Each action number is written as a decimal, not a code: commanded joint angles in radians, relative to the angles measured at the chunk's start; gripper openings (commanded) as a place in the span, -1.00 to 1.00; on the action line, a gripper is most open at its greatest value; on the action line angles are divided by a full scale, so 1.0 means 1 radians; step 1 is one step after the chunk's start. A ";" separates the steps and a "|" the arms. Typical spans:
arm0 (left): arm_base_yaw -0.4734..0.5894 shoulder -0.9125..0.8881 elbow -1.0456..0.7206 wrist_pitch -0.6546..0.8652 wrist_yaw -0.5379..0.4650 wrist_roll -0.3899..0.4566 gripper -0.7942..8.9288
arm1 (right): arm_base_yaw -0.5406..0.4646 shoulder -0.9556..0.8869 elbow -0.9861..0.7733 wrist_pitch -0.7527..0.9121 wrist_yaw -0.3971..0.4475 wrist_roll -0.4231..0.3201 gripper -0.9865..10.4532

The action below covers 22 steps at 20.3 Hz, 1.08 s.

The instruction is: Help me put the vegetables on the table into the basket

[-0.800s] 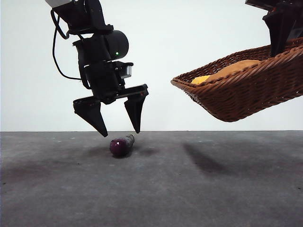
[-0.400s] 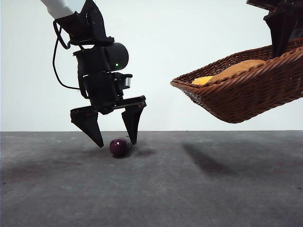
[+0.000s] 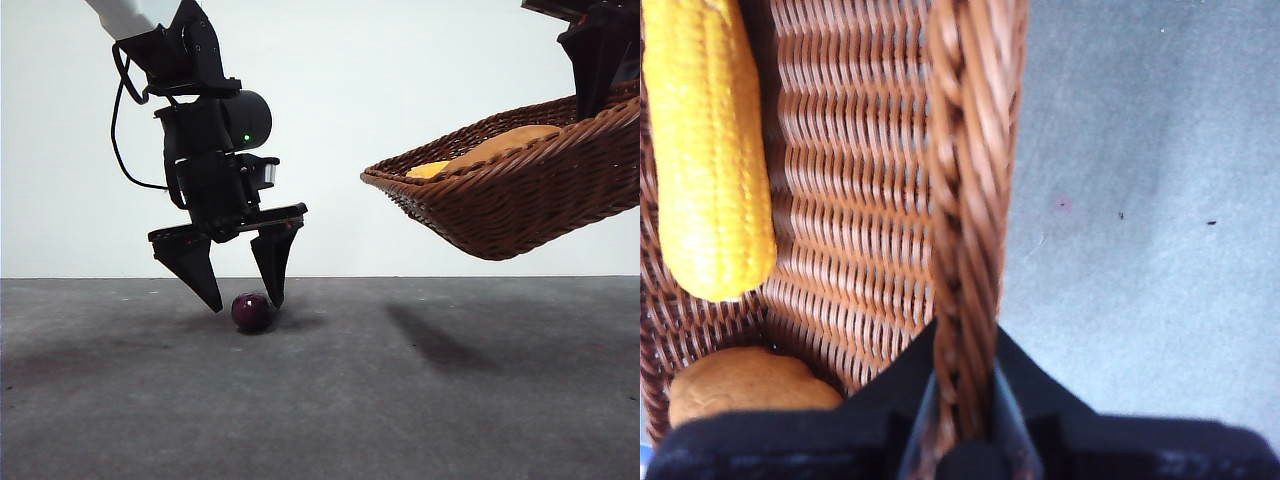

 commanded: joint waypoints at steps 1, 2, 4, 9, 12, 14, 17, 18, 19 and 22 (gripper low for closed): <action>0.000 0.041 -0.002 -0.008 -0.003 0.002 -0.02 | -0.001 -0.003 -0.002 0.003 -0.014 -0.007 -0.85; 0.000 0.045 -0.002 -0.005 -0.003 0.001 -0.11 | -0.001 -0.003 -0.002 0.003 -0.014 -0.007 -0.85; -0.002 0.045 -0.002 0.008 -0.003 0.001 -0.46 | -0.001 -0.003 -0.002 0.002 -0.014 -0.007 -0.85; -0.002 0.041 -0.001 0.014 -0.010 0.018 -0.86 | -0.001 -0.003 -0.002 -0.002 -0.014 -0.007 -0.85; -0.002 0.003 -0.001 -0.003 -0.003 0.052 -0.86 | -0.001 -0.003 -0.002 -0.002 -0.014 -0.007 -0.85; 0.000 -0.049 -0.001 -0.019 0.021 0.054 -0.86 | -0.001 -0.003 -0.002 0.000 -0.014 -0.006 -0.85; -0.002 -0.157 -0.001 -0.013 0.172 0.042 -0.86 | -0.001 -0.003 -0.002 0.009 -0.014 0.005 -0.85; -0.008 -0.199 -0.001 -0.013 0.220 0.039 -0.86 | -0.001 -0.003 -0.002 0.009 -0.014 0.013 -0.85; -0.017 -0.238 -0.001 -0.017 0.252 0.039 -0.86 | -0.001 -0.003 -0.002 0.009 -0.014 0.019 -0.85; -0.047 -0.364 -0.002 -0.053 0.253 0.039 -0.86 | -0.001 -0.003 -0.002 0.008 -0.014 0.024 -0.85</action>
